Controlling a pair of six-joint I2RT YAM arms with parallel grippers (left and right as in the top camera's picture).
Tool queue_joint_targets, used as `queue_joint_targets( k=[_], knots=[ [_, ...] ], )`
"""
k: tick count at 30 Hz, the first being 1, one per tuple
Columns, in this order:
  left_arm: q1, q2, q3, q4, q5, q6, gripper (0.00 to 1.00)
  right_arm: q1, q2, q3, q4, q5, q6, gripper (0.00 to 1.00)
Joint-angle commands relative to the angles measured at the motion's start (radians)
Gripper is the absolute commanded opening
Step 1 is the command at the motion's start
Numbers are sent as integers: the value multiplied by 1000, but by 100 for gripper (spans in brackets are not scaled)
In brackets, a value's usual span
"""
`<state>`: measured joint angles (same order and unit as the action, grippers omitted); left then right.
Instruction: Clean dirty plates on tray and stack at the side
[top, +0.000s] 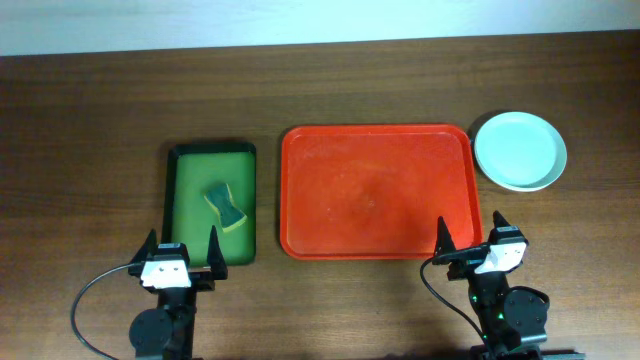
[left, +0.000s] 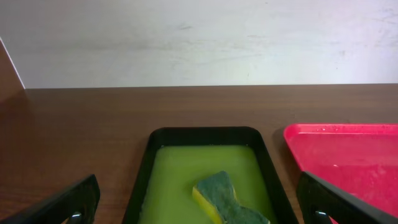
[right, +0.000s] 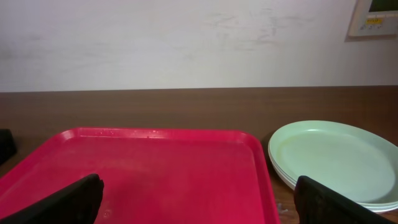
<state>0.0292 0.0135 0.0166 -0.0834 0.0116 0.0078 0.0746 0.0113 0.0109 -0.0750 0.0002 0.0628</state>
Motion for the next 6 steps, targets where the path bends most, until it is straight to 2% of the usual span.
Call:
queue_joint_targets(
  k=[1, 6],
  knots=[
    [-5, -8, -8, -1, -7, 16, 99, -5, -6, -5, -6, 9, -3, 98],
    [-5, -8, -8, -1, -7, 16, 99, -5, -6, -5, -6, 9, -3, 98]
  ],
)
